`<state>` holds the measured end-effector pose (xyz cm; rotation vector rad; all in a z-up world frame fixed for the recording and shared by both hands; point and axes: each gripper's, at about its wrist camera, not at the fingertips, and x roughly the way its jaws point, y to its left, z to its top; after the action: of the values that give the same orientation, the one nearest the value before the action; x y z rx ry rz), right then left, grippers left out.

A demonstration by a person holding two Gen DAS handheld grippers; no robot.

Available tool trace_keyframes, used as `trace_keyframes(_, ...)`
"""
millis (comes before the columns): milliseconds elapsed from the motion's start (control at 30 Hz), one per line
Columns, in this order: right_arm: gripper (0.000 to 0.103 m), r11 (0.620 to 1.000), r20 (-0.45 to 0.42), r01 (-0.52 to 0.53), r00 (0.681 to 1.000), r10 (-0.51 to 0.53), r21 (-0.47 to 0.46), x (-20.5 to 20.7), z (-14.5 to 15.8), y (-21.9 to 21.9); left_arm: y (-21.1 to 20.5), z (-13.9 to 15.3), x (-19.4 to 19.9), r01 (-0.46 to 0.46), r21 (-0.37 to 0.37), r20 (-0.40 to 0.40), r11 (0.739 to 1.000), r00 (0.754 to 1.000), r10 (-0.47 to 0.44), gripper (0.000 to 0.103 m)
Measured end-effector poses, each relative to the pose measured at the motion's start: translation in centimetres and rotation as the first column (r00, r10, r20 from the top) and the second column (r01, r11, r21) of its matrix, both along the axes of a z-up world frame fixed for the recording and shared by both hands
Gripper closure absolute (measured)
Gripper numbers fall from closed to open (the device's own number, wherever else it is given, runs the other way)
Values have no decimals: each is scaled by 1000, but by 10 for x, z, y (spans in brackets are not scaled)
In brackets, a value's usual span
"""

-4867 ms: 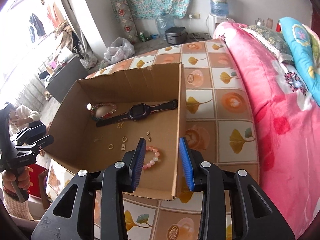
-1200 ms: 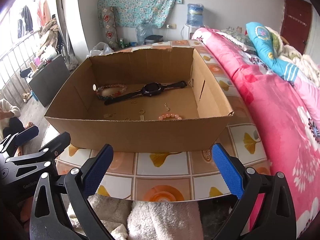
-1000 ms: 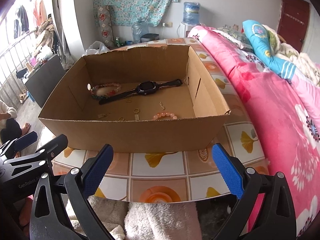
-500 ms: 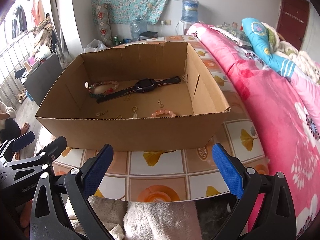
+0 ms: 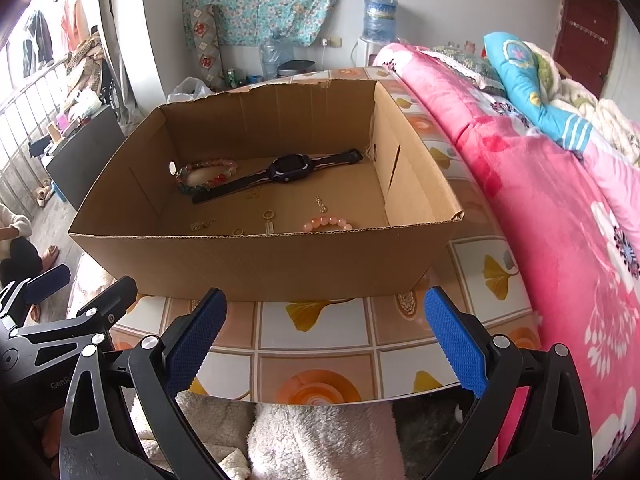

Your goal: Organize jewelry

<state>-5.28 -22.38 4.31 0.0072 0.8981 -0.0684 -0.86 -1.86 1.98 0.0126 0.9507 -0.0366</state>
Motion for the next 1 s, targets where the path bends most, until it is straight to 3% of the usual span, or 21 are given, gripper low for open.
trace_keyframes(1000,8,1000,-14,2,1000,-2,3,3,-5,-4,-2,-4,1,1,14,-13,1000,1000,-1,6)
